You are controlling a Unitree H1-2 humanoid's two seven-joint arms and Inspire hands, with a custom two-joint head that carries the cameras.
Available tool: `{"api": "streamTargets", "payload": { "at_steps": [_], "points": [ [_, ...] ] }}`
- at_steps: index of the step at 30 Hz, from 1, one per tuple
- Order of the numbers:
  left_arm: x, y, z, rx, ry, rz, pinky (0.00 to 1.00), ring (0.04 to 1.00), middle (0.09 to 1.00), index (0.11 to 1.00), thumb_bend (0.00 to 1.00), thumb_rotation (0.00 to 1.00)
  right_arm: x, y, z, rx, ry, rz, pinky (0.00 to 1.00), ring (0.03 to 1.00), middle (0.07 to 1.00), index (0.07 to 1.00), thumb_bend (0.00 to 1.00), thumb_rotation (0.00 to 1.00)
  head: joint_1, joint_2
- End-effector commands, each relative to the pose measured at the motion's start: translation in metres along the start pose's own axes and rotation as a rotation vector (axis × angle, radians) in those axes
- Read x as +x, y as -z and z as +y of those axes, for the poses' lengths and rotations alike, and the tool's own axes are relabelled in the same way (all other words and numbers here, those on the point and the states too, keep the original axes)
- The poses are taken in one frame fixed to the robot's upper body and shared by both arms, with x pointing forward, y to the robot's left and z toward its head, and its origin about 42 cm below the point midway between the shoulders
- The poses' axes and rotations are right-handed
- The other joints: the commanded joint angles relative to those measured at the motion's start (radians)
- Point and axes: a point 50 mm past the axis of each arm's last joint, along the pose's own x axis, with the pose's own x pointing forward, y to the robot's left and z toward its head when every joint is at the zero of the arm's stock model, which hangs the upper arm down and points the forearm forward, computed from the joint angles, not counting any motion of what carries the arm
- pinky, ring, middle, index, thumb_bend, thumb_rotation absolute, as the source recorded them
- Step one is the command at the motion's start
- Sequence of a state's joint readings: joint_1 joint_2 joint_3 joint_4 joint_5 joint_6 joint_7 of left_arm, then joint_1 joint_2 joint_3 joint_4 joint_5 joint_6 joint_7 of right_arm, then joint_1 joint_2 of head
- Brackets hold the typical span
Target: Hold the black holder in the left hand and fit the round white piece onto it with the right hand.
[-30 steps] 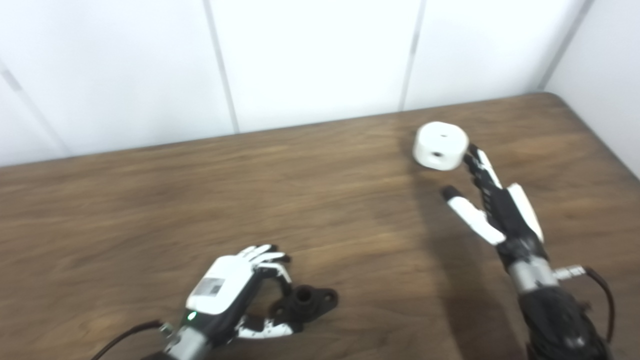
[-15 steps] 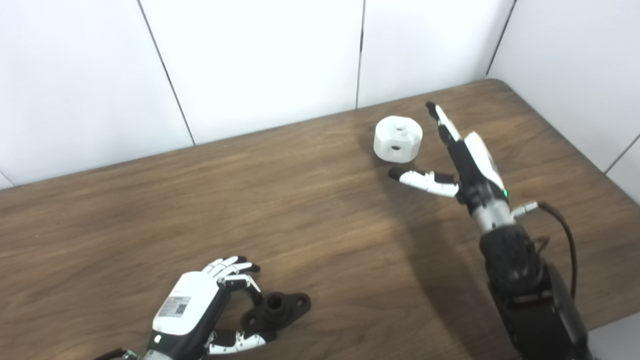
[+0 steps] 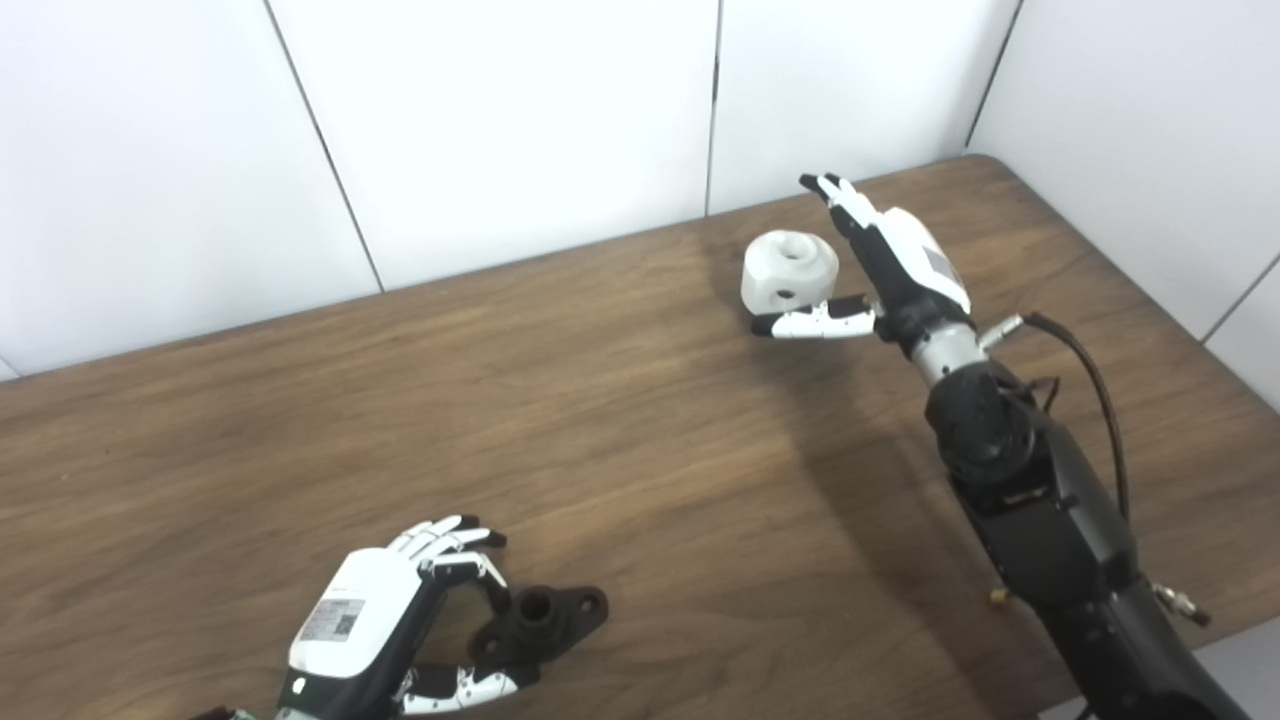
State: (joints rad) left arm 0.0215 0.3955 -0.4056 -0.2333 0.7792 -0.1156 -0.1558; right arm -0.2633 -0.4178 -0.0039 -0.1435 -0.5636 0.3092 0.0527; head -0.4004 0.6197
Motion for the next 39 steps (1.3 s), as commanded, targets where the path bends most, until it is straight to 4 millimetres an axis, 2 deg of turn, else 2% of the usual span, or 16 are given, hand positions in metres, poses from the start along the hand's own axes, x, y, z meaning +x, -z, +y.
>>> {"api": "streamTargets", "payload": {
  "at_steps": [1,5,12,23,39],
  "points": [
    [-0.028,0.029,-0.027,0.023,0.186,0.147,0.85,0.882,0.801,0.486,0.52,0.05,0.017,-0.01,-0.021,-0.059,0.04,-0.054,1.0,1.0,0.999,0.939,0.83,0.42,-0.006,-0.002],
    [-0.029,0.029,-0.027,0.012,0.182,0.147,0.86,0.883,0.801,0.486,0.52,0.05,0.034,-0.007,-0.024,-0.106,0.021,-0.036,1.0,1.0,0.987,0.921,0.84,0.4,-0.011,-0.004],
    [-0.03,0.028,-0.026,0.033,0.194,0.152,0.85,0.877,0.8,0.486,0.52,0.05,0.05,-0.005,-0.031,-0.136,0.006,0.0,1.0,1.0,0.975,0.889,0.84,0.38,-0.015,-0.008],
    [-0.031,0.03,-0.026,0.022,0.194,0.153,0.85,0.88,0.802,0.486,0.52,0.05,0.059,-0.012,-0.04,-0.094,-0.012,0.049,1.0,1.0,0.963,0.856,0.84,0.4,-0.017,-0.012],
    [-0.032,0.032,-0.025,0.022,0.184,0.159,0.84,0.879,0.801,0.486,0.52,0.06,0.071,-0.012,-0.043,-0.187,-0.081,0.107,1.0,0.994,0.95,0.795,0.85,0.35,-0.011,-0.006]
  ]
}}
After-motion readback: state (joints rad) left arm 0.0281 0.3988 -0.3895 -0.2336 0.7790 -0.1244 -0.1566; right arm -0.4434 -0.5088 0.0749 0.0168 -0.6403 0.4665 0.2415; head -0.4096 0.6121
